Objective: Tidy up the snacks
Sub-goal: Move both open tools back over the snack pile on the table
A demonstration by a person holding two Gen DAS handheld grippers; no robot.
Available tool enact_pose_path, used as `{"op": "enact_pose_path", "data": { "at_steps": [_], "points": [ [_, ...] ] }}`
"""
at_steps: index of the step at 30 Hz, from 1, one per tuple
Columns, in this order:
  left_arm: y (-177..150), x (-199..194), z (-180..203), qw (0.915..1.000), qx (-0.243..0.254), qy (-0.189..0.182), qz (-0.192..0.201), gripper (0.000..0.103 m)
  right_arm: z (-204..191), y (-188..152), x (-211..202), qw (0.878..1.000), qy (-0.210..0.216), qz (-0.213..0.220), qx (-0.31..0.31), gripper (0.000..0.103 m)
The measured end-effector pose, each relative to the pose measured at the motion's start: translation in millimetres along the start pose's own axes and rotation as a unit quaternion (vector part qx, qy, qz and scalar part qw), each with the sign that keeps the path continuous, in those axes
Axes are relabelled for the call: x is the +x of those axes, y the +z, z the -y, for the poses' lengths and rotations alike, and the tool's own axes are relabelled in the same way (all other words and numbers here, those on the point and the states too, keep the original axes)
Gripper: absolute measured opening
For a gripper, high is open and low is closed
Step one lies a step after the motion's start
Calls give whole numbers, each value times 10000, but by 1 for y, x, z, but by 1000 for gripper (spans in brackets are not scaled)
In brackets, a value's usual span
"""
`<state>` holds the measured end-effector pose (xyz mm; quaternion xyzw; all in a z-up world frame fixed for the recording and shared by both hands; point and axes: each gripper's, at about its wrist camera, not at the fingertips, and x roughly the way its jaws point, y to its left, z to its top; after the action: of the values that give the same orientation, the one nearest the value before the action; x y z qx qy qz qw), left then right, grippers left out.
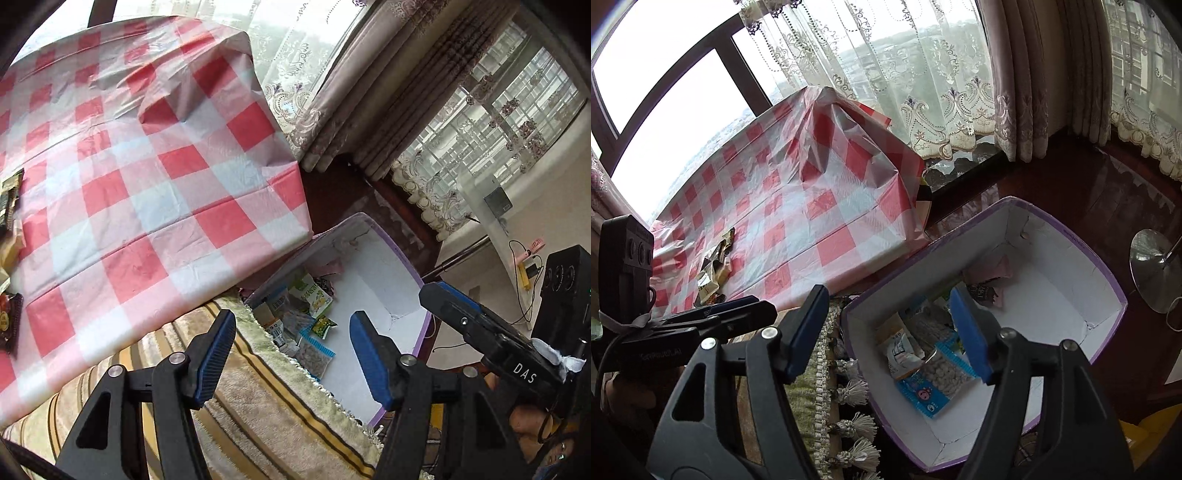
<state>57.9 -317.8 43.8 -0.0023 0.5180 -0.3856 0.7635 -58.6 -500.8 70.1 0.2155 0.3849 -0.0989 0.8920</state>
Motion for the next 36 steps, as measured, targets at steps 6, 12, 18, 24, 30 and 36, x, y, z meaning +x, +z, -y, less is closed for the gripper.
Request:
{"op": "enact_pose_path", "data": {
  "at_steps": [6,12,18,24,30,36],
  "points": [
    [-17,-48,-43,9968,-463,411,514,65,-41,-6,4,9986,277,-74,-447,73],
    [-45,-91,-97,9867,-1097,800,894,65,-77,-18,15,9950,507,-258,-823,73],
    [-71,-115,-148,9721,-1779,1173,976,65,-105,-28,33,9911,648,-499,-1054,73],
    [-81,-115,-197,9593,-2368,1337,767,65,-130,-32,51,9852,662,-768,-1386,73],
    [-78,-110,-229,9520,-2636,1405,674,65,-156,-40,72,9772,686,-1043,-1719,73],
    [-64,-108,-244,9501,-2613,1510,783,65,-172,-36,90,9745,773,-1193,-1734,73]
  ]
}}
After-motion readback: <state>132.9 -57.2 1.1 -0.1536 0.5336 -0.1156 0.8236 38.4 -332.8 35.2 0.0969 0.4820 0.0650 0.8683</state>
